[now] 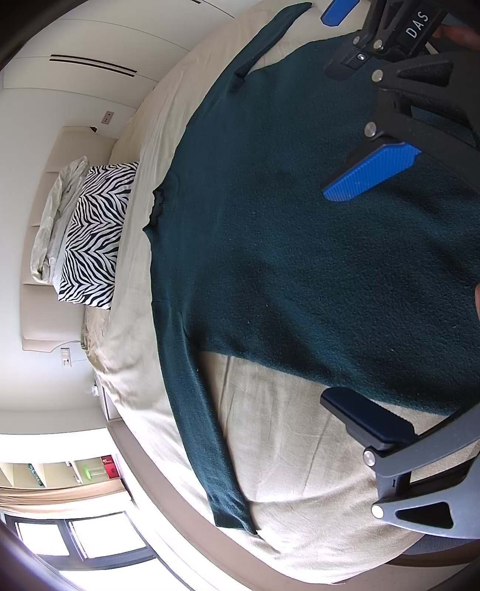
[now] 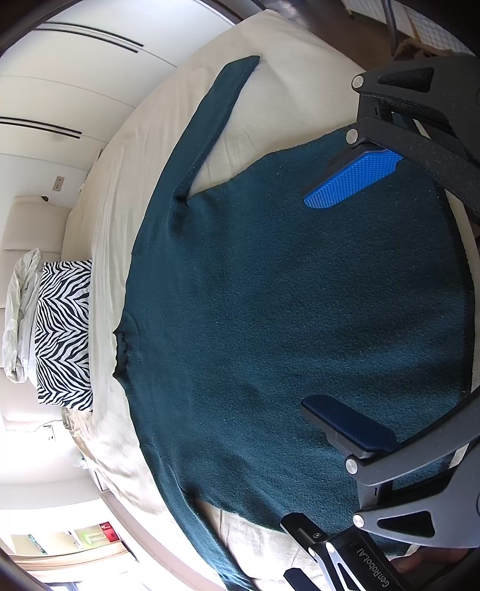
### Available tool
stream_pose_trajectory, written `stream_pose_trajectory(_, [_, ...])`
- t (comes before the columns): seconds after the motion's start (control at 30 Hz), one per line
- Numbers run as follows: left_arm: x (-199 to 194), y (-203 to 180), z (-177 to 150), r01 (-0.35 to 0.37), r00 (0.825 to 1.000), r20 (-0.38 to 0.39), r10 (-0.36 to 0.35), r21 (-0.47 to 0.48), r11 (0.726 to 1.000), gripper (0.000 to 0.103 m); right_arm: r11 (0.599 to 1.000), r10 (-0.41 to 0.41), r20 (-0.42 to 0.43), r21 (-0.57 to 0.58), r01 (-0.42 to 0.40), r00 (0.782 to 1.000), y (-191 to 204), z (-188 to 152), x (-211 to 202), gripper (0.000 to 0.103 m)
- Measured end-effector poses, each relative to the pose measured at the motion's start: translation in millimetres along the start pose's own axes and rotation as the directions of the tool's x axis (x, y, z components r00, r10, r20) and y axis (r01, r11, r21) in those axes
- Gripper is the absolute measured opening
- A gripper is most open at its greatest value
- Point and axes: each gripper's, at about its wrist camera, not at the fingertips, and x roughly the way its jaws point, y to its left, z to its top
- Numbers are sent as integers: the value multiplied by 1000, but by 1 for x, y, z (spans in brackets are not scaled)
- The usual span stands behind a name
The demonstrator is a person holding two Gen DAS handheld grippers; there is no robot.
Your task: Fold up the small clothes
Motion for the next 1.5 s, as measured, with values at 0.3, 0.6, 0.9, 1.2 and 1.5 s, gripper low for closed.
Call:
stream_pose_trajectory(0.3, [0, 0, 0, 0, 1000, 0, 0, 0, 1000, 103, 1000, -1, -1, 1, 1, 1000, 0, -1, 0, 103])
stream_pose_trajectory(0.6, [2, 4, -4, 1, 1000, -1, -1, -3, 1000, 103, 1000, 1, -2, 1, -1, 1000, -1, -1, 0, 103])
stream_pose_trajectory(0.9, [2, 3, -4, 1, 1000, -2, -1, -3, 1000, 103, 1000, 1, -3, 3, -1, 1000, -1, -2, 0, 103])
stream_pose_trajectory(1.2, [4, 5, -6, 1, 1000, -3, -1, -4, 1000, 103, 1000, 1, -4, 4, -1, 1000, -1, -3, 1, 103])
stream_pose_trajectory(1.5, [4, 5, -6, 1, 1000, -4, -1, -4, 1000, 103, 1000, 1, -7, 6, -1, 1000, -1, -5, 2, 103])
